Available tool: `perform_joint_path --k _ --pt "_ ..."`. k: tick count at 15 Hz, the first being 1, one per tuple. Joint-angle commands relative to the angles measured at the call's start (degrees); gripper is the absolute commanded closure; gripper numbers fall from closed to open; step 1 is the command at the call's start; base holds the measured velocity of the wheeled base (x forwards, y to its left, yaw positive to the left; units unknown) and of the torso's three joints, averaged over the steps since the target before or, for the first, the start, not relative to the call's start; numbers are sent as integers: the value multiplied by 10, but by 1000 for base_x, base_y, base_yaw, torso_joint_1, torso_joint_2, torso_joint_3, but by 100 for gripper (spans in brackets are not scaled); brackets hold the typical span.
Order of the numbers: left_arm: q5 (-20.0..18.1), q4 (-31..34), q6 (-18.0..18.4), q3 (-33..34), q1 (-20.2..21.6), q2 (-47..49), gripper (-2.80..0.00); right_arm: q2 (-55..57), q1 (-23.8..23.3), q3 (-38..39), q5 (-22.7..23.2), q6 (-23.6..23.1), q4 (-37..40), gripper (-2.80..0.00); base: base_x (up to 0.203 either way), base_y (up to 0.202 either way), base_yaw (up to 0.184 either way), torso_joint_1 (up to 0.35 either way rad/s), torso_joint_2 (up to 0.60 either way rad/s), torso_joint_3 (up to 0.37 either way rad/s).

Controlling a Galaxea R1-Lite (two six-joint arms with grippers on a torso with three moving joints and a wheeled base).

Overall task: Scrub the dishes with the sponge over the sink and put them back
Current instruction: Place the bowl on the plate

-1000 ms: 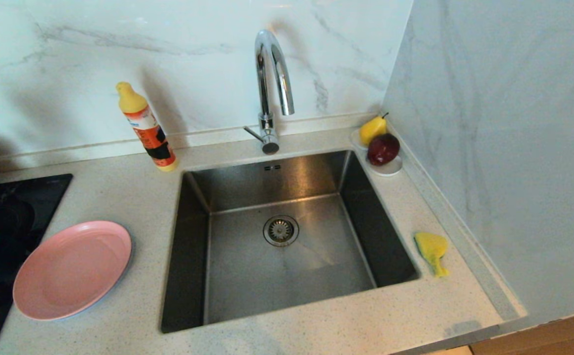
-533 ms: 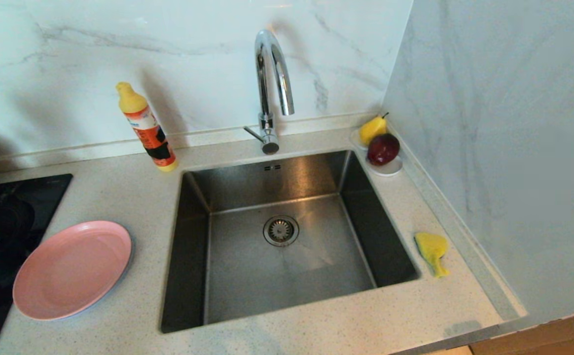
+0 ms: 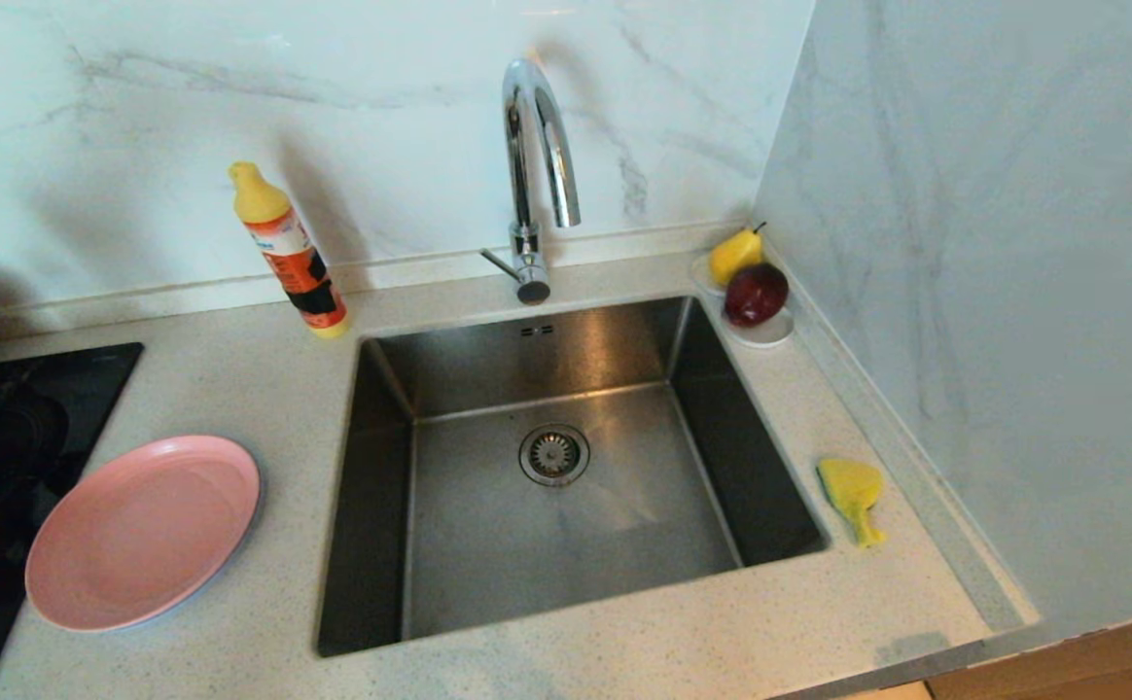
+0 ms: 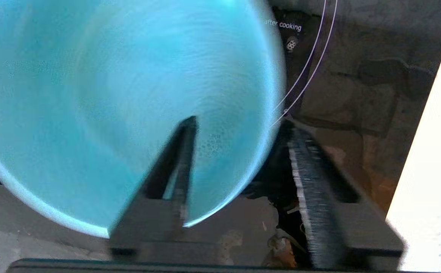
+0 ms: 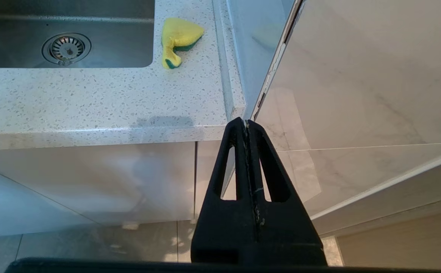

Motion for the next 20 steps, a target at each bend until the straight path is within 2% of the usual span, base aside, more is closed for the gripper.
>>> perform_joint_path --k 1,8,12,14,16,20 --pt "-1 0 0 -4 0 -2 0 0 0 0 0 -1 0 0 0 0 0 0 0 0" --pt "-3 11 -9 -4 0 -39 0 0 0 0 0 -1 0 0 0 0 0 0 0 0" --pt "-46 101 -15 -5 -14 -130 0 0 0 0 0 -1 0 0 0 0 0 0 0 0" --pt "-54 144 -21 -2 -38 -181 0 0 0 0 0 -1 0 0 0 0 0 0 0 0" --pt "-56 176 -27 6 -81 -220 0 0 0 0 0 -1 0 0 0 0 0 0 0 0" --pt "-44 200 -33 50 -170 -273 0 0 0 0 0 -1 0 0 0 0 0 0 0 0"
